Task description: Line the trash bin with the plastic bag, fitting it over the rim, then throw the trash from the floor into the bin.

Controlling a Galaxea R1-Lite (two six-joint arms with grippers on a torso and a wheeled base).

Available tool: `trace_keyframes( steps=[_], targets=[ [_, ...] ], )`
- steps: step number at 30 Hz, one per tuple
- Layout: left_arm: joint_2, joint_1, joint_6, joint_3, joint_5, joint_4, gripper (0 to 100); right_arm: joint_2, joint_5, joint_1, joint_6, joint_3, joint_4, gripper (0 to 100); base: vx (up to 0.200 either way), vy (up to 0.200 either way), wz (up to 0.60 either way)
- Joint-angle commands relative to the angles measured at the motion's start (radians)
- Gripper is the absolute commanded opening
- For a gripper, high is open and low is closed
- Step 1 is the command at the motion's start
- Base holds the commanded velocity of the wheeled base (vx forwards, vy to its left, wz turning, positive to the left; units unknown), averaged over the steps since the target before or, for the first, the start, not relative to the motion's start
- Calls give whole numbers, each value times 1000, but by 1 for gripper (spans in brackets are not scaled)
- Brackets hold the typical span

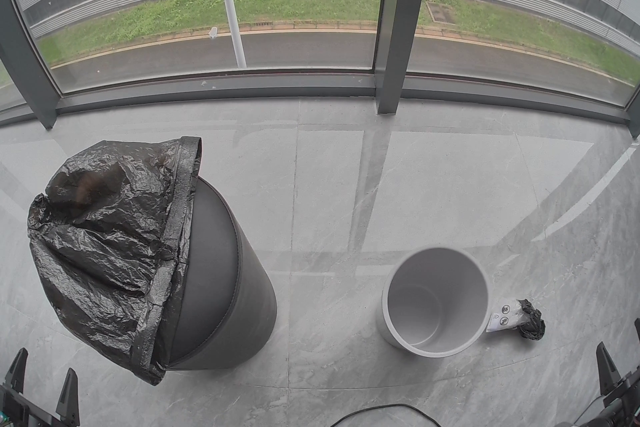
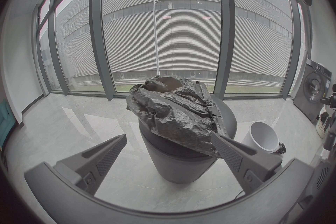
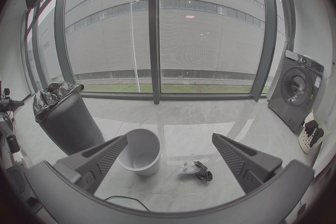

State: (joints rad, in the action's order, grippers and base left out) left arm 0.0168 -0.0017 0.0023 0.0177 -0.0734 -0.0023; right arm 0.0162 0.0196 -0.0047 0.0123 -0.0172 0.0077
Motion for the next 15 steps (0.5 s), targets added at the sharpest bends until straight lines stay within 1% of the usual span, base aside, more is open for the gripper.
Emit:
trace_keyframes(
  steps=[1,8,10,11,12,13,15],
  targets=[
    [-17,0,-1,-18,0,-4,100,-12,0,0,0,14,0,100,0,0,0],
    [-17,0,2,-18,0,-8,100,-12,0,0,0,16,0,100,0,0,0],
    [-17,-1,7,4,1,-38,100,-12,0,0,0,16,0,100,0,0,0],
    [12,-4,1,84,1,-84,100,-12,0,0,1,16,-2,100,0,0,0],
    [66,-4,-8,157,0,-102,100,-12,0,0,1,16,-2,100,0,0,0],
    [155,-15,-38,252,3,-100,100,-12,0,0,0,16,0,100,0,0,0],
    [285,-58,-93,387,14,-64,100,-12,0,0,0,16,-2,100,0,0,0]
  ],
)
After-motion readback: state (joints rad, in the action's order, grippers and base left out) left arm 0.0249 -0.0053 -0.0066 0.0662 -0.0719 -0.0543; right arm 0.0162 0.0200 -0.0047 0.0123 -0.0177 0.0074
